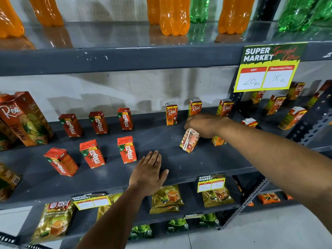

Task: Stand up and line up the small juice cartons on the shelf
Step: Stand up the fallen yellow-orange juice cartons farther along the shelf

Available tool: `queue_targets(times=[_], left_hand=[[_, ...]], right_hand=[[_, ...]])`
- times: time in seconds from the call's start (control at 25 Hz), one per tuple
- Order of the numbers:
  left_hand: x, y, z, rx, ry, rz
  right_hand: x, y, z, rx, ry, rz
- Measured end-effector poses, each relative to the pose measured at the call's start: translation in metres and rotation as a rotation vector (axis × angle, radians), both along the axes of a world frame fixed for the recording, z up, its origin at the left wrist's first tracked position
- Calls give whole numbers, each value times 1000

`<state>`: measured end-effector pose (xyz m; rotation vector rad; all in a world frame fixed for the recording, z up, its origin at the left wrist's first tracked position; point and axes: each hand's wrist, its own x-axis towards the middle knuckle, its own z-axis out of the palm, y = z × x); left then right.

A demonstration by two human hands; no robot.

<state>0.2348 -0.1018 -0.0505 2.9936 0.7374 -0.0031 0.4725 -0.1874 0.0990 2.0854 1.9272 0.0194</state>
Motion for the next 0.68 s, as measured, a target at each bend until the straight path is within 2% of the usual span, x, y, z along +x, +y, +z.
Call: queue_targets(times=[0.12,0.24,0.36,0.44,0.56,0.68], left_hand=[[0,0,0,6,-3,4],[0,1,-1,5,-4,6],[1,0,-1,5,-7,7],[0,0,0,7,-8,8],[0,0,1,7,-15,10],[0,0,1,4,-20,8]], right_hand=[[-3,-3,0,-1,-83,0],[-15,-2,-4,-28,-278,0],[-27,9,-12,-129,-459,-23],[-33,18,-19,-203,-516,-90],[-39,23,-23,-263,-507,-157],[-40,21,-14,-191,-339,-199]])
